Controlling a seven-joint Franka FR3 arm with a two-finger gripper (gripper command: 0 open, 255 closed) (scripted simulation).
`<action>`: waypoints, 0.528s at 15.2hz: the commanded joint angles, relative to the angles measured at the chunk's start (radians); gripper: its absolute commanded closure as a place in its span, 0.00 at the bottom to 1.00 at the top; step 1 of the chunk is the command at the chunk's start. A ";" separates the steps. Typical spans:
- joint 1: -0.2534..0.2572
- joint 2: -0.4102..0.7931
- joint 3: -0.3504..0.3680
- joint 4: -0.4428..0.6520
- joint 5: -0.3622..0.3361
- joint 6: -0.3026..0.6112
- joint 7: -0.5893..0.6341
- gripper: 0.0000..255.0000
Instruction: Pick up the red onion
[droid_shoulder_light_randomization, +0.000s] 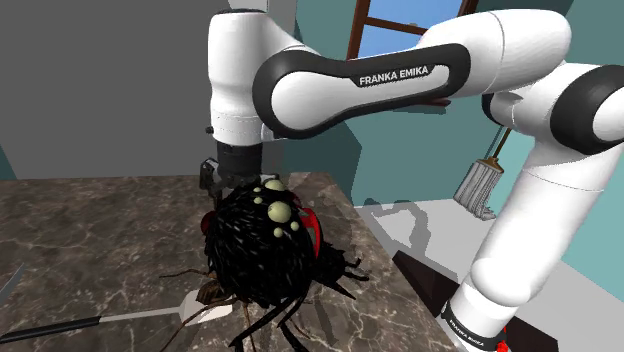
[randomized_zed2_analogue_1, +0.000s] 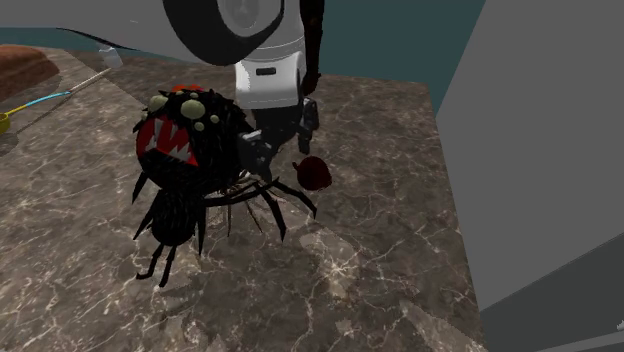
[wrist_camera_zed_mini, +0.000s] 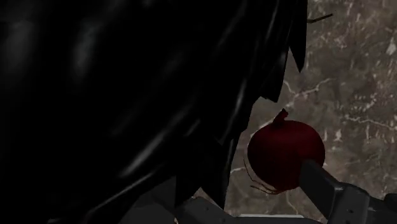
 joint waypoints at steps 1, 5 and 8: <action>0.051 0.139 0.001 0.108 -0.116 -0.034 0.156 0.00; 0.150 0.278 -0.051 0.238 -0.212 -0.074 0.286 0.00; 0.146 0.282 -0.055 0.202 -0.217 -0.036 0.292 0.00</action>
